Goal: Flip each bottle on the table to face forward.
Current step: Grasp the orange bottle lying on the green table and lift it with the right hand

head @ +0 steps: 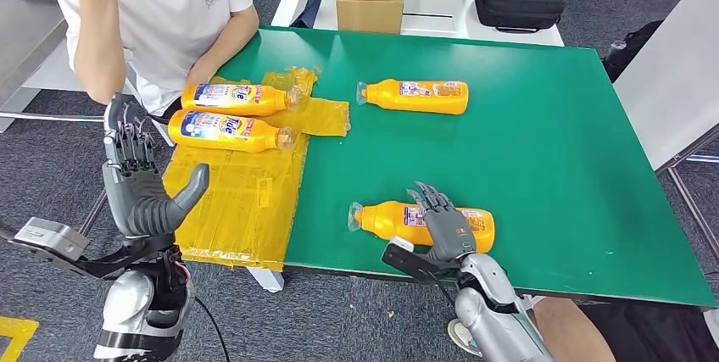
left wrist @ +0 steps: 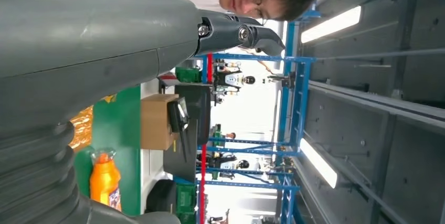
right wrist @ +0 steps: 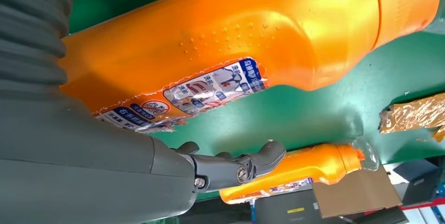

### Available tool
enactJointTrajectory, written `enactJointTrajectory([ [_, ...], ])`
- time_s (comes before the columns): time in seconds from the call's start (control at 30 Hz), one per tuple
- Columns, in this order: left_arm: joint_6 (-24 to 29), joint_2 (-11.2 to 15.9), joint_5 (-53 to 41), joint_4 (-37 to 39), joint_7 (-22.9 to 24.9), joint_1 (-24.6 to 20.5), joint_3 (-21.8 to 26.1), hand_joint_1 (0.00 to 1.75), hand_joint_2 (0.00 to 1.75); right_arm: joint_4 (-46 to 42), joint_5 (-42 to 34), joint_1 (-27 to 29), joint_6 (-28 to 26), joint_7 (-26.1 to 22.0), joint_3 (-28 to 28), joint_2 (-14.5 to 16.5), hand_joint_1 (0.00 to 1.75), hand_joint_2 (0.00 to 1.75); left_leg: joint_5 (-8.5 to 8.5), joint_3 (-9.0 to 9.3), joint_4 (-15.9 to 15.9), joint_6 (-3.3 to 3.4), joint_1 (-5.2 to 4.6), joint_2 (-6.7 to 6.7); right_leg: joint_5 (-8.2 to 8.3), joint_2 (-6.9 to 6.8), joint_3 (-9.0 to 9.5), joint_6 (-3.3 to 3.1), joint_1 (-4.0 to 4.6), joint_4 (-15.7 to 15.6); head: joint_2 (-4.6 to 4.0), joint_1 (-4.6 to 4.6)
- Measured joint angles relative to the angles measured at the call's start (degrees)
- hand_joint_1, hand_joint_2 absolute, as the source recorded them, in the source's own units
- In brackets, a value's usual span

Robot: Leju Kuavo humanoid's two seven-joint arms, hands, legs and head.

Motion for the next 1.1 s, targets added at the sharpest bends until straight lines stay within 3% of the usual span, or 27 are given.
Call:
enactJointTrajectory([
  [0.53,-2.80,-0.48,1.49,-0.26,4.63,2.17,1.60,0.00,1.75,-7.08,6.12,2.08,4.40,6.44,1.84,-5.39,0.00,1.75,-0.01,0.00,0.00,0.00,-0.01,0.00,0.00,0.00,-0.01,0.00,0.00,-0.01,0.00,-0.01],
  [0.9,-3.16,-0.55,1.37,-0.86,5.13,2.51,1.89,0.00,1.75,-10.16,6.97,3.32,5.28,7.39,2.11,-7.48,0.00,1.75,-0.01,-0.02,0.00,0.00,-0.01,0.00,0.00,0.00,-0.01,0.00,0.00,0.00,0.00,-0.01],
  [1.1,-3.21,-0.79,1.05,-1.42,5.95,3.21,2.21,0.00,1.75,-12.51,7.14,3.13,8.37,8.91,2.45,-9.48,0.00,1.75,-0.01,-0.06,0.00,0.00,-0.01,-0.02,0.00,-0.01,-0.02,0.01,0.00,0.00,-0.01,-0.01],
])
